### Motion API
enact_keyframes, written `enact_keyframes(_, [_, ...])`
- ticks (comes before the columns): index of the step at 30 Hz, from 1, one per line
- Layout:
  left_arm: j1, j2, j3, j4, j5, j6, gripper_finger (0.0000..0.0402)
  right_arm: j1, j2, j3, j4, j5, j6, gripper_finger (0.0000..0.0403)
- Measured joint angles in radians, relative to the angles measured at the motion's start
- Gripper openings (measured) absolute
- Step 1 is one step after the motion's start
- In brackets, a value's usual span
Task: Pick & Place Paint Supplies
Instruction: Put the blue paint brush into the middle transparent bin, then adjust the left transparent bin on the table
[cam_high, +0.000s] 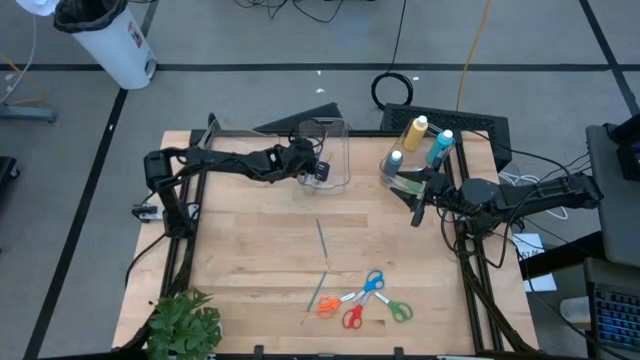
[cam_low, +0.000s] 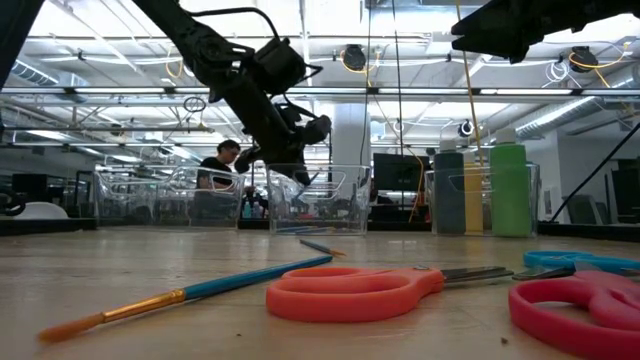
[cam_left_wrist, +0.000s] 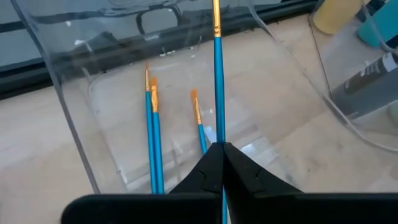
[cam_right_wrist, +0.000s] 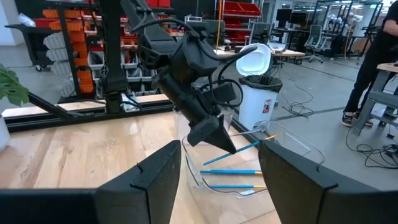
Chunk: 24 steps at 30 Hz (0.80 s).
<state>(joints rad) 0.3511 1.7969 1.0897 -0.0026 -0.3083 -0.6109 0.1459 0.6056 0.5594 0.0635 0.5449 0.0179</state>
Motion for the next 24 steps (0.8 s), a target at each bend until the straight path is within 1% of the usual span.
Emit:
enact_keyframes(3, [-0.004, 0.0, 0.0, 0.005, -0.011, 0.0, 0.0008, 0.0, 0.0, 0.0, 0.0, 0.0, -0.003, 0.021])
enact_keyframes(6, [-0.005, 0.0, 0.0, 0.017, -0.012, 0.01, 0.0034, 0.0, 0.0, 0.0, 0.0, 0.0, -0.003, 0.021])
enact_keyframes(12, [-0.005, -0.018, 0.0, 0.006, -0.012, 0.038, 0.0124, 0.0, 0.0, 0.0, 0.0, 0.0, 0.0, 0.021])
enact_keyframes(16, [-0.003, -0.091, 0.0, -0.032, -0.007, 0.109, 0.0179, 0.0, 0.0, 0.0, -0.001, 0.0, -0.002, 0.021])
enact_keyframes(18, [-0.003, -0.151, 0.0, -0.084, -0.019, 0.135, 0.0197, 0.0, 0.0, 0.0, -0.005, 0.0, -0.003, 0.021])
enact_keyframes(20, [-0.002, -0.215, 0.0, -0.159, -0.057, 0.132, 0.0207, 0.0, 0.0, 0.0, -0.011, 0.0, -0.003, 0.021])
enact_keyframes(24, [-0.001, -0.333, 0.0, -0.396, -0.136, 0.058, 0.0211, 0.0, 0.0, 0.0, -0.021, 0.0, 0.009, 0.021])
